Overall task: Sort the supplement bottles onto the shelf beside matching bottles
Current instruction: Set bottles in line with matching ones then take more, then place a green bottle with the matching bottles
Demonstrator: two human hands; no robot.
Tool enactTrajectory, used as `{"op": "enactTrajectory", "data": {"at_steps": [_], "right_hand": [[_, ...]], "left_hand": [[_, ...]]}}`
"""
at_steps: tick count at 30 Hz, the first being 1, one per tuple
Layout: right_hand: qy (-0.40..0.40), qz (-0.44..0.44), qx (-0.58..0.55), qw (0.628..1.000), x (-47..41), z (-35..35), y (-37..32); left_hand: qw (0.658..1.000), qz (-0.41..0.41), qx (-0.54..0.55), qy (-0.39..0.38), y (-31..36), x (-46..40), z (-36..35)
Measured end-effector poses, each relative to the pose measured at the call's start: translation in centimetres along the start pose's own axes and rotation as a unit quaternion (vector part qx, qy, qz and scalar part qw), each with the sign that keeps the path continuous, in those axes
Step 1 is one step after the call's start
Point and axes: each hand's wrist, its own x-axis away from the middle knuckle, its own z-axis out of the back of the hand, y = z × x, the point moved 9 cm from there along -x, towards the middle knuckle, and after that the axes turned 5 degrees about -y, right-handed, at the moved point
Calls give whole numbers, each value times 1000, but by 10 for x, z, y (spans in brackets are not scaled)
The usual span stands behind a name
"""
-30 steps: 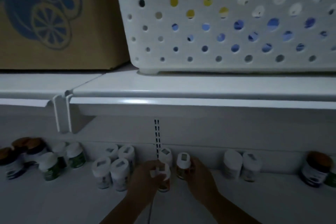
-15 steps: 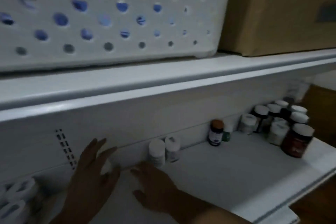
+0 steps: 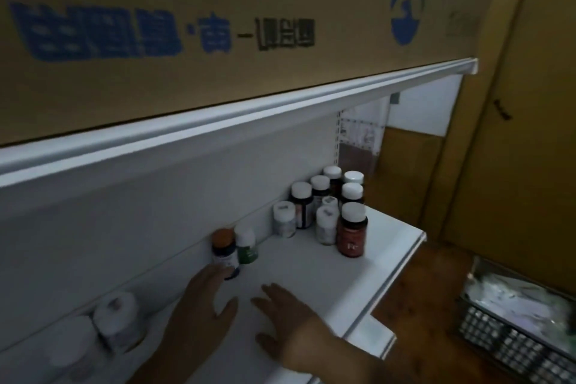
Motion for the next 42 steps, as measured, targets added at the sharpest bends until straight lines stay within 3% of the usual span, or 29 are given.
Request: {"op": "enactTrajectory", "data": {"at_steps": [5, 10, 13, 15, 18, 20, 25, 28, 31, 33, 34, 38, 42], "right_hand": [[77, -7, 10, 997, 4, 25, 64], [62, -60, 132, 988, -44, 90, 87], [103, -70, 246, 961, -69, 135, 91], [68, -103, 287, 950, -82, 152, 99], [-19, -129, 320, 938, -94, 150, 115], [-53, -131, 324, 935, -96, 142, 125], [-37, -89, 309, 946, -107, 139, 124], [-19, -45, 216, 975, -110, 142, 117], [-52, -68, -85, 993, -98, 151, 119], [-99, -74, -342, 931, -82, 143, 111], [-113, -63, -409, 903, -76, 140, 103], [-121, -38, -445, 886, -70, 122, 74], [-158, -33, -456, 875, -80, 87, 36]], "left_hand": [[999, 18, -8, -28, 18, -29, -44], [974, -73, -207, 48, 50, -83, -23], [947, -43, -317, 24, 54, -113, -24], [933, -11, -361, 1, 57, -121, -28], [924, 58, -378, -16, 57, -130, -27], [933, 53, -356, -27, 57, -132, -30], [956, 53, -285, -43, 52, -134, -36], [976, 29, -207, -53, 49, -136, -40], [998, 56, 23, -10, 43, -128, -23], [982, 80, 168, 3, 40, -112, -11], [968, 93, 232, -4, 39, -101, -8], [917, 150, 369, -24, 30, -56, -9], [896, 207, 394, -3, 10, -15, 2]]}}
